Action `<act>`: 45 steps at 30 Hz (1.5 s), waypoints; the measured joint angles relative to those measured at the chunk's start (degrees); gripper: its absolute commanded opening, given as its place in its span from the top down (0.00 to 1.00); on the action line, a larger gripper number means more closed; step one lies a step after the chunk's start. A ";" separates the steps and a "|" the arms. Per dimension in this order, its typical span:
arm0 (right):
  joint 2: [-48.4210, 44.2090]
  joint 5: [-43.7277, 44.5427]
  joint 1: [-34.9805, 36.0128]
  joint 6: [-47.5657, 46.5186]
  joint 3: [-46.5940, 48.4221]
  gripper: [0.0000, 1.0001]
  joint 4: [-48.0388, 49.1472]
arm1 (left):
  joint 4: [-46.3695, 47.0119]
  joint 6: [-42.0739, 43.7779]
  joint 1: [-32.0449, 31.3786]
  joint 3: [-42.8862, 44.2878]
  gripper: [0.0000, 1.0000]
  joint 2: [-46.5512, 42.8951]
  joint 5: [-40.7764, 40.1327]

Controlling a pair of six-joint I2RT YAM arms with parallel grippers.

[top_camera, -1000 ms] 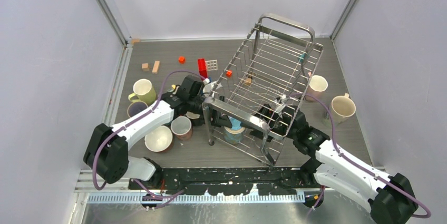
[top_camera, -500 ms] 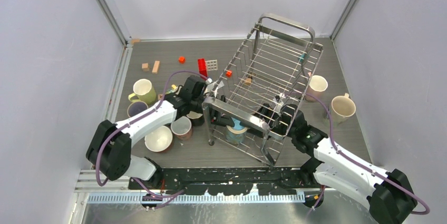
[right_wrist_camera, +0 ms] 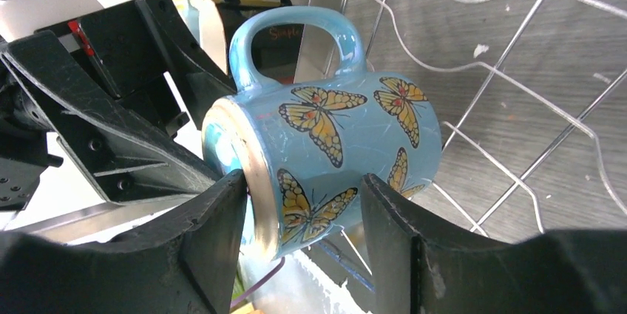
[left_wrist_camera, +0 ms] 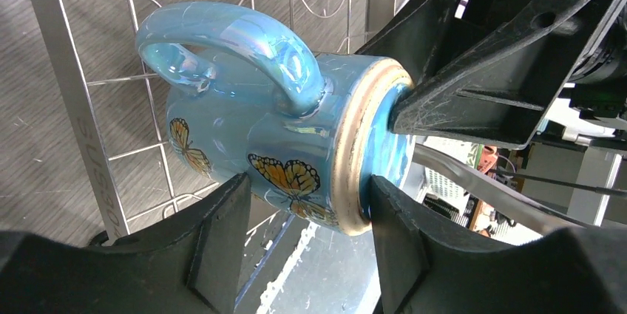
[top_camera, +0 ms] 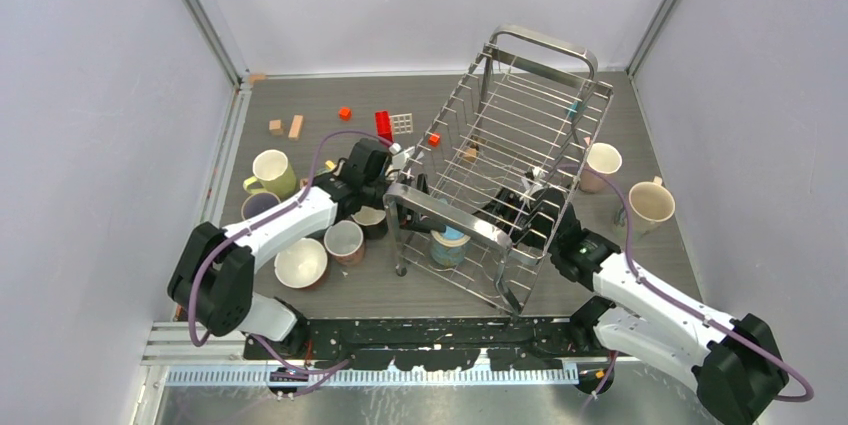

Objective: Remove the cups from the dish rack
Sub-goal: Move the cup to the dish rack.

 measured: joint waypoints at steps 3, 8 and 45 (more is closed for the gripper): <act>1.51 1.75 -0.37 -1.22 1.36 0.41 -0.02 | -0.02 0.02 0.20 0.94 0.42 0.96 -0.13; 3.82 4.57 -0.74 -3.17 3.26 0.41 0.24 | -0.50 0.22 0.20 3.02 0.42 2.93 -0.22; 8.44 10.67 -4.09 -0.76 3.80 0.25 5.01 | -3.56 5.38 2.03 23.12 0.45 19.02 -3.17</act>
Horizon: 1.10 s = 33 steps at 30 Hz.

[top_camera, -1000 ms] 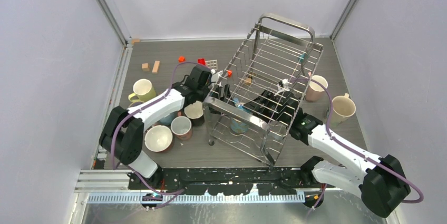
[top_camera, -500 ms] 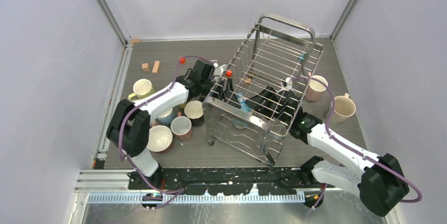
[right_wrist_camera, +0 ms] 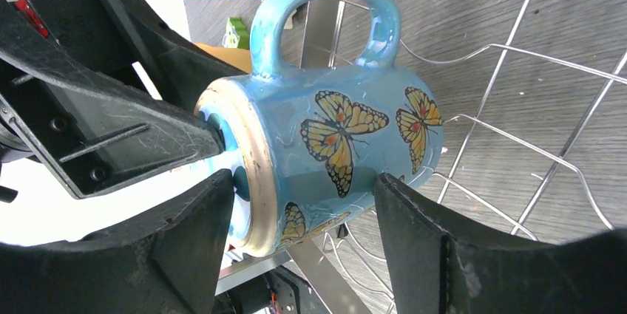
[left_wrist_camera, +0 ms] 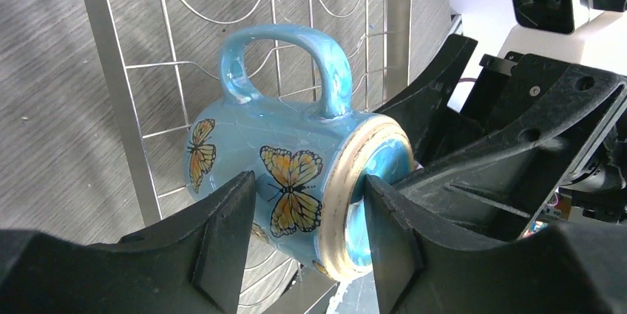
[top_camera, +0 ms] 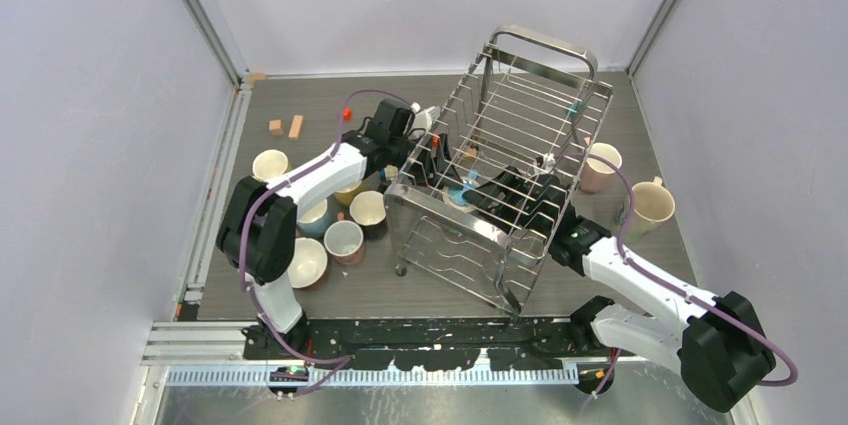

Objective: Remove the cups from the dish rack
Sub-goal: Move the cup to the dish rack.

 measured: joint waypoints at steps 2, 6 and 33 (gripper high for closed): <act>-0.13 -0.46 0.00 0.52 -0.17 0.25 0.09 | -0.02 0.07 0.00 0.55 0.44 0.42 -0.02; -0.15 -1.36 0.00 1.46 -0.52 0.25 0.70 | -0.20 0.35 0.00 1.75 0.44 1.18 -0.24; 5.97 -5.29 0.02 6.99 -2.54 0.11 12.31 | -10.32 7.13 0.20 8.72 0.00 1.29 -6.88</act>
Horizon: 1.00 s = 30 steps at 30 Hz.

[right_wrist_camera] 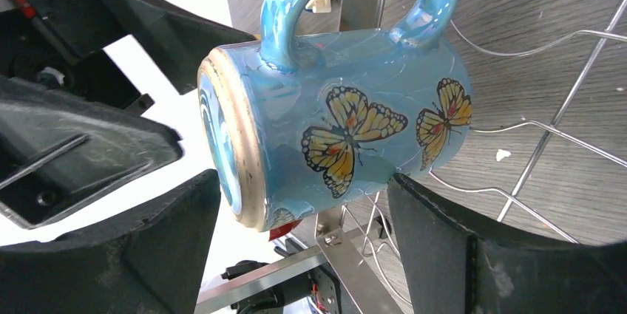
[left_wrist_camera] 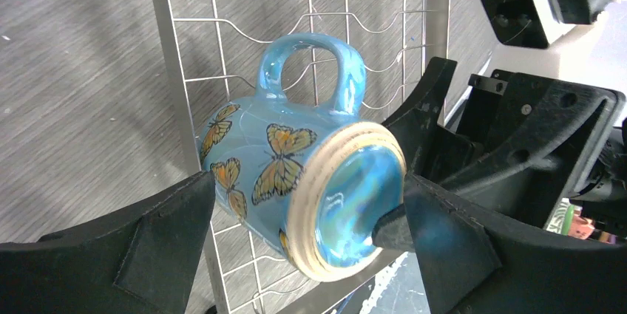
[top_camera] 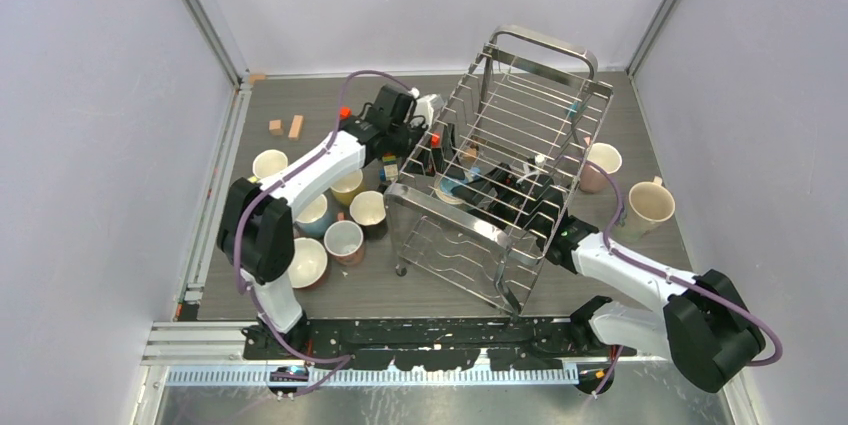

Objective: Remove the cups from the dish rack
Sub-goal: Move the cup to the dish rack.

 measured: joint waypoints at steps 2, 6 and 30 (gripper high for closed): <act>-0.04 -0.02 0.00 0.00 0.04 0.09 0.07 | -0.55 0.90 0.00 -0.04 0.00 -1.36 -1.11; -1.33 0.02 0.00 -0.22 0.13 0.07 -0.22 | -0.57 3.15 0.00 -0.83 0.00 -5.07 -3.04; -13.90 7.76 0.00 -3.76 -1.27 0.47 -13.62 | 5.22 7.54 -3.76 -8.96 0.00 -9.40 -6.23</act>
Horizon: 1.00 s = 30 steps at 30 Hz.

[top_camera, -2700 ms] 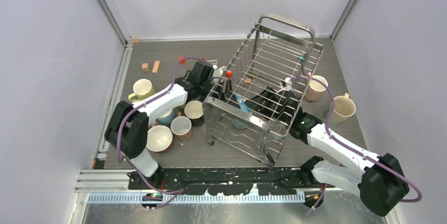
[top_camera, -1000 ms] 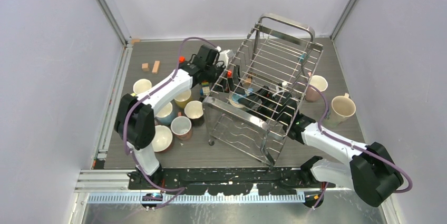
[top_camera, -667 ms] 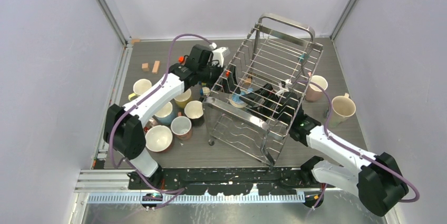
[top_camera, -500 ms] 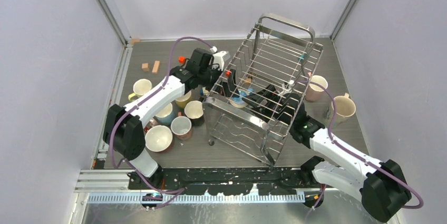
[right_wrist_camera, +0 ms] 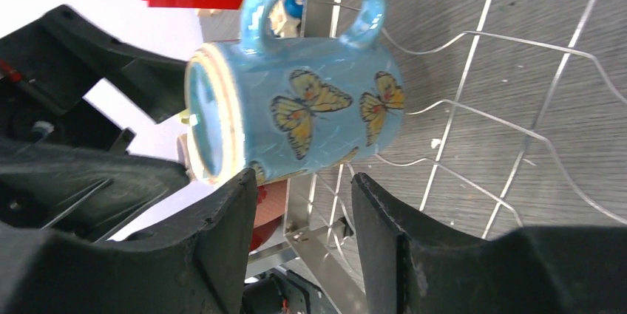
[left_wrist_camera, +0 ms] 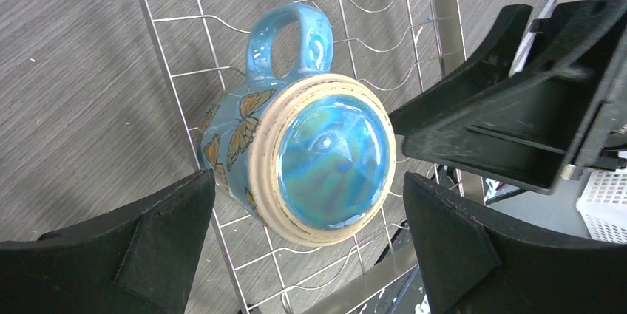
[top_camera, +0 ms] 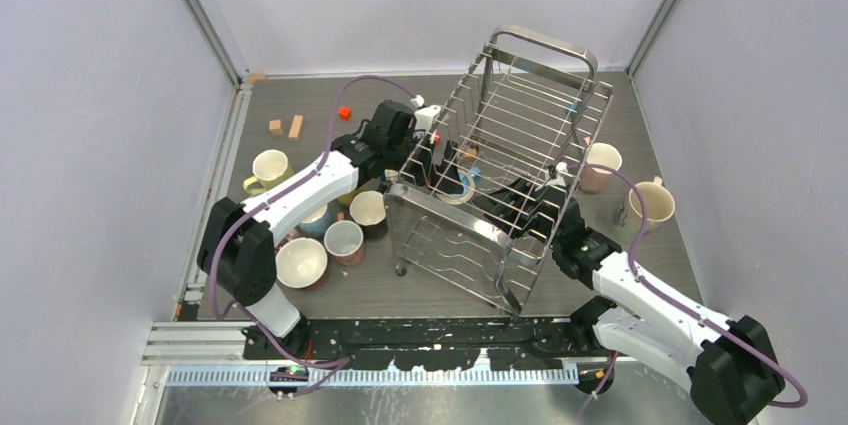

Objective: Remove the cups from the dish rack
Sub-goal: Move the cup to the dish rack.

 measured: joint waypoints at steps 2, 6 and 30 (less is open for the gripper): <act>1.03 0.39 0.00 0.00 -0.44 0.48 0.28 | 0.22 0.00 -0.33 -0.17 0.00 0.00 -0.11; 4.74 0.87 0.00 0.07 -0.79 0.49 2.43 | 1.31 -0.02 -0.74 -0.70 0.00 0.00 -0.72; 17.73 2.69 -0.76 0.72 -2.36 0.51 11.37 | 5.25 0.02 -3.56 -2.25 0.00 1.11 -6.05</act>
